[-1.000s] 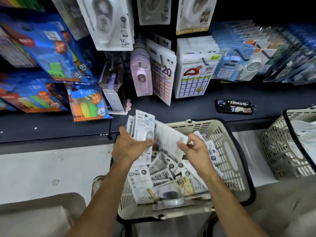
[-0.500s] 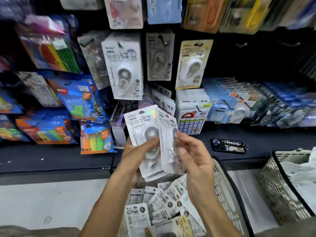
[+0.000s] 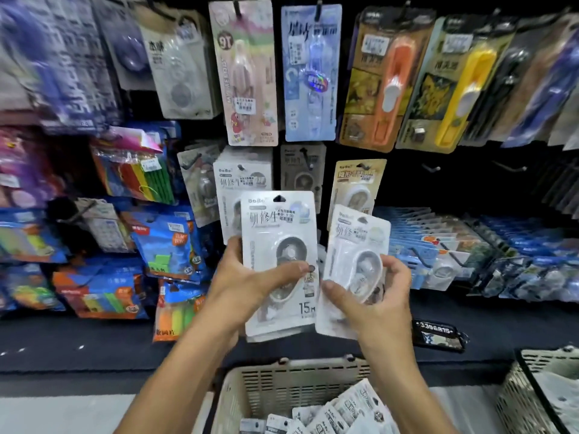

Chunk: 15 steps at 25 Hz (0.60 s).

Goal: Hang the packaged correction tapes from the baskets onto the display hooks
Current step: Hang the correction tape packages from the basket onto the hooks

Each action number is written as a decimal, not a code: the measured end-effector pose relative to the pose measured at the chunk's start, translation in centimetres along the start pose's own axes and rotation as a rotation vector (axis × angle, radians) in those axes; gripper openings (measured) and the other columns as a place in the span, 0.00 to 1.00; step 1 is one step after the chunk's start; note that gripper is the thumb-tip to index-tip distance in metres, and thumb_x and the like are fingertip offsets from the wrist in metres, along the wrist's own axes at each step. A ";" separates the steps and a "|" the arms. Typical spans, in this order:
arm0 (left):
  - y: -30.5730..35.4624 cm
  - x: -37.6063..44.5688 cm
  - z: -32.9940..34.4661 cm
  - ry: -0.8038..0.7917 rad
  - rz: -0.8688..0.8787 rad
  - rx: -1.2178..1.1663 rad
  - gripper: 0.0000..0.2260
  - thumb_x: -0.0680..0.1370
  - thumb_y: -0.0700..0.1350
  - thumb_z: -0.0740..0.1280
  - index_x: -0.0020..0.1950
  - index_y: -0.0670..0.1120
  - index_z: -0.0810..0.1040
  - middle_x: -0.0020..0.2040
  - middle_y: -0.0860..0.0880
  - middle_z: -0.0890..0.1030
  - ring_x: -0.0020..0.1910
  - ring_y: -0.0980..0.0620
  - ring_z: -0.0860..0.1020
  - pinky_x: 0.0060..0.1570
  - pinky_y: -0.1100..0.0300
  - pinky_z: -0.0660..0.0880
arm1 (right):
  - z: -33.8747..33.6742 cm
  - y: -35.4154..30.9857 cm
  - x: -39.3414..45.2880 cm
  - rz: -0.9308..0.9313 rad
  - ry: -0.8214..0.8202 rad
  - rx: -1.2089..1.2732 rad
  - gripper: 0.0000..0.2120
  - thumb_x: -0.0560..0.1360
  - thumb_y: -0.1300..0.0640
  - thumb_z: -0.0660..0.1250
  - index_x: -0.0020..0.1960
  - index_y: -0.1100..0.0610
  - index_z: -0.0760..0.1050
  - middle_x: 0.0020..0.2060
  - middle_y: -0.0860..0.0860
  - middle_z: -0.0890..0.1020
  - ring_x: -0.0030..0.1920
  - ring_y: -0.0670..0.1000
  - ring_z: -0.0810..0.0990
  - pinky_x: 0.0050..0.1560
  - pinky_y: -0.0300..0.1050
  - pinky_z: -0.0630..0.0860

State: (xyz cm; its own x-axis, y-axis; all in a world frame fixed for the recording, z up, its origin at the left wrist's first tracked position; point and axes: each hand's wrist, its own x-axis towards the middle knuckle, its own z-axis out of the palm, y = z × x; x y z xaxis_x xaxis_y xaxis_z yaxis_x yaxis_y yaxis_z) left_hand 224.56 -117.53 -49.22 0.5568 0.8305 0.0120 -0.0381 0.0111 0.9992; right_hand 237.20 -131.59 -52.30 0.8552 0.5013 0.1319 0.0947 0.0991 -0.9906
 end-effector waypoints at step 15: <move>4.7 4.1 -3.3 0.025 0.076 -0.182 0.43 0.51 0.53 0.85 0.65 0.50 0.78 0.52 0.50 0.88 0.48 0.48 0.88 0.41 0.57 0.84 | 5.4 -4.7 8.2 -0.243 -0.099 -0.609 0.44 0.65 0.32 0.74 0.76 0.40 0.61 0.72 0.45 0.69 0.70 0.51 0.71 0.60 0.48 0.70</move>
State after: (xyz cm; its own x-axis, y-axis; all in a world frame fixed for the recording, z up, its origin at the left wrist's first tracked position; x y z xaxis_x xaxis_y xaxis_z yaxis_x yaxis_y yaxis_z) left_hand 223.88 -112.23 -44.63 0.5256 0.8466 0.0837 -0.2295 0.0463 0.9722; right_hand 241.01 -123.36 -46.38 0.7252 0.6053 0.3283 0.5748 -0.2697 -0.7725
